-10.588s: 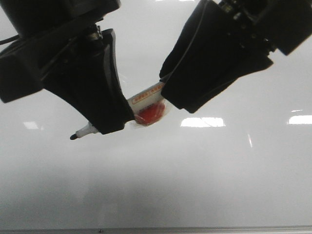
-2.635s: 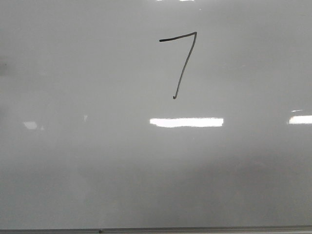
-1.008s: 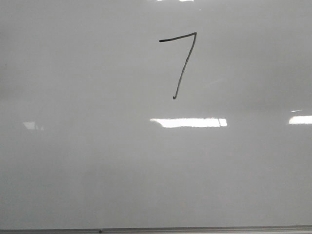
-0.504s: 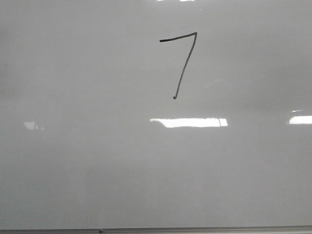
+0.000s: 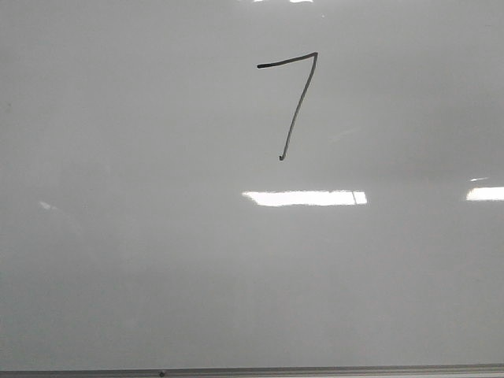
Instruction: Write number 7 on whiteboard
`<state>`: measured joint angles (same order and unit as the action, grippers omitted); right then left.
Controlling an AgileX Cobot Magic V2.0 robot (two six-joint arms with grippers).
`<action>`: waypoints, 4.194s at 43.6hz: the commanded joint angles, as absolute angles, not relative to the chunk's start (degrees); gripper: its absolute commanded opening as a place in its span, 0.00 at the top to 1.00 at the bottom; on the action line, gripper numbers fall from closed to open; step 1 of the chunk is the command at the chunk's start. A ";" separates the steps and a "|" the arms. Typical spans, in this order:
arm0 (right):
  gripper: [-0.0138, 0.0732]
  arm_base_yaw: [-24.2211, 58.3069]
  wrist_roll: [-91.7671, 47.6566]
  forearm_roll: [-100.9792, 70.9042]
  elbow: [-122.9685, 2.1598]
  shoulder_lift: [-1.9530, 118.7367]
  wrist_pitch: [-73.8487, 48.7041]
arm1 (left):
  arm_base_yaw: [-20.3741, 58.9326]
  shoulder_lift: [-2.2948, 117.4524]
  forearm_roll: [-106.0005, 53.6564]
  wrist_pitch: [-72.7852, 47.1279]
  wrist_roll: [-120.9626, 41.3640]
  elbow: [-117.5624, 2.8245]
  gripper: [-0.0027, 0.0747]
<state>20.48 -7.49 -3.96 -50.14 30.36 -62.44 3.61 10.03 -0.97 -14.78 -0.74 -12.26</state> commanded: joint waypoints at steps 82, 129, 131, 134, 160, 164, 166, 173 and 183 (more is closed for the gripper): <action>0.98 3.14 -8.09 -3.25 -20.96 5.99 -18.92 | -1.20 -1.20 -1.38 1.79 -0.45 1.11 0.99; 0.98 1.54 -3.10 -3.03 1.39 -1.70 2.16 | -1.20 -1.20 -1.38 1.79 -0.45 1.11 0.99; 0.98 1.54 -2.58 -2.59 1.39 -1.70 2.32 | -1.20 -1.20 -1.38 1.79 -0.45 1.11 0.99; 0.98 1.53 -2.51 -2.59 1.39 -1.70 2.37 | -1.20 -1.20 -1.38 1.79 -0.45 1.11 0.99; 0.98 0.37 3.27 2.42 1.39 -1.70 2.67 | -1.20 -1.20 -1.38 1.79 -0.45 1.11 0.99; 0.98 0.37 3.27 2.36 1.39 -1.70 2.79 | -1.20 -1.20 -1.38 1.79 -0.45 1.11 0.99; 0.98 0.37 3.27 2.36 1.39 -1.70 2.79 | -1.20 -1.20 -1.38 1.79 -0.45 1.11 0.99; 0.98 0.37 3.27 2.32 1.39 -1.70 2.85 | -1.20 -1.20 -1.38 1.79 -0.45 1.11 0.99; 0.98 0.37 3.27 2.32 1.39 -1.65 2.86 | -1.20 -1.20 -1.38 1.79 -0.45 1.11 0.99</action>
<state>0.62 3.12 1.68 1.54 -0.60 -2.29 -1.08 -0.37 -1.07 -2.83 -0.74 0.36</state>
